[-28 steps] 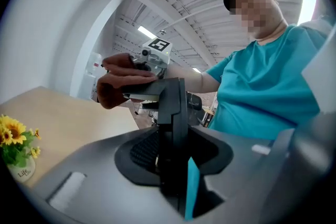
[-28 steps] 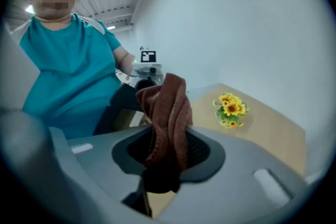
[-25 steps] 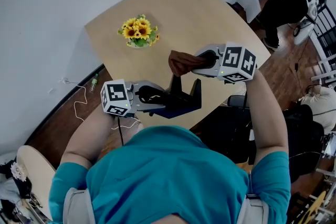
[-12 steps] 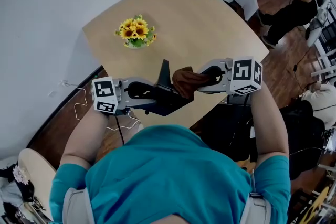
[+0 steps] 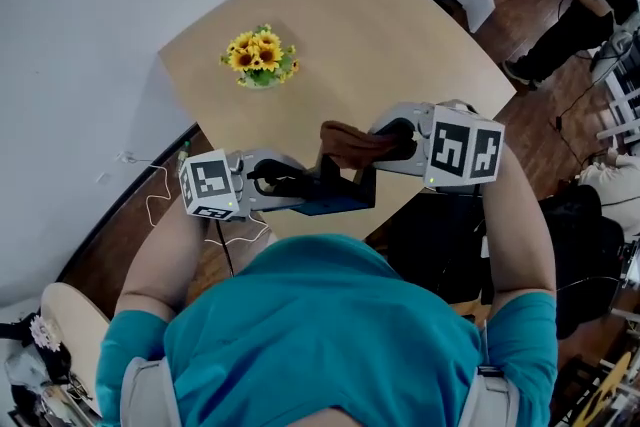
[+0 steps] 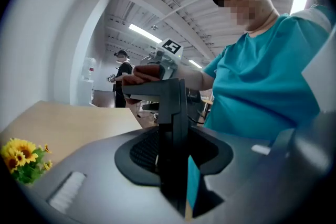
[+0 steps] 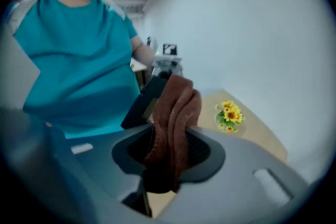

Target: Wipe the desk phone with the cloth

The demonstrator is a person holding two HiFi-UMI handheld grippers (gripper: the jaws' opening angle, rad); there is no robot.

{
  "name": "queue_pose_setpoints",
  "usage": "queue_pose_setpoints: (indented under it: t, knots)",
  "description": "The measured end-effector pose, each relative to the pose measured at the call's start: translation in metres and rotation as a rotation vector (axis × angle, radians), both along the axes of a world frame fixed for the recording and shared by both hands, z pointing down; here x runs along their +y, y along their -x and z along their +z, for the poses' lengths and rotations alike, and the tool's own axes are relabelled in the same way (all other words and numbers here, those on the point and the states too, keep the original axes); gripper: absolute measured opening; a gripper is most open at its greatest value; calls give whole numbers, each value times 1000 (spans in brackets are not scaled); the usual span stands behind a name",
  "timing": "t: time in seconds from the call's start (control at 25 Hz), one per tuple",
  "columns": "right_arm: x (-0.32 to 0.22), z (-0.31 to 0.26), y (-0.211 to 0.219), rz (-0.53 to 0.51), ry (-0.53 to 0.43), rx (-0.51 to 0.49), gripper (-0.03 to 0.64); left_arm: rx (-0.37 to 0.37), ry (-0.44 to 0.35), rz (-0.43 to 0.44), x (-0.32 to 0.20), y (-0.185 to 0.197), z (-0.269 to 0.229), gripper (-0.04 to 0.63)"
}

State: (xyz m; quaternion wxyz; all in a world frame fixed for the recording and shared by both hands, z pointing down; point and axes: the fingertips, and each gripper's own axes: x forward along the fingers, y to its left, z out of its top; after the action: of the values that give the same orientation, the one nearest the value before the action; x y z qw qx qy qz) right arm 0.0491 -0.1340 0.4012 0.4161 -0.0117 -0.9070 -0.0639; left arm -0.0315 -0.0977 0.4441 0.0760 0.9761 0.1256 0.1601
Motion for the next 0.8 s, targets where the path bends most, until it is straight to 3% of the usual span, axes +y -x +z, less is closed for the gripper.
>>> queue_pose_setpoints:
  t: [0.08,0.16,0.4,0.52,0.64,0.8]
  knots:
    - [9,19,3,-94,-64,215,115,0,18,4,1,-2,2,164]
    - [9,29,5,-142,-119,330,117,0,30,-7,1,-3,5,164]
    - [35,25,10,-267,-169,390,115,-49,-1,-8,0,-4,15,166]
    - [50,20,3,-312,-109,402,115,-75,-20,-24,-3,-1,21,164]
    - [43,34,-16,-299,-69,481,115,-53,-17,-13,0,-1,14,164]
    - [6,52,-35,-210,-117,561,115,-47,-44,40,9,-7,7,164]
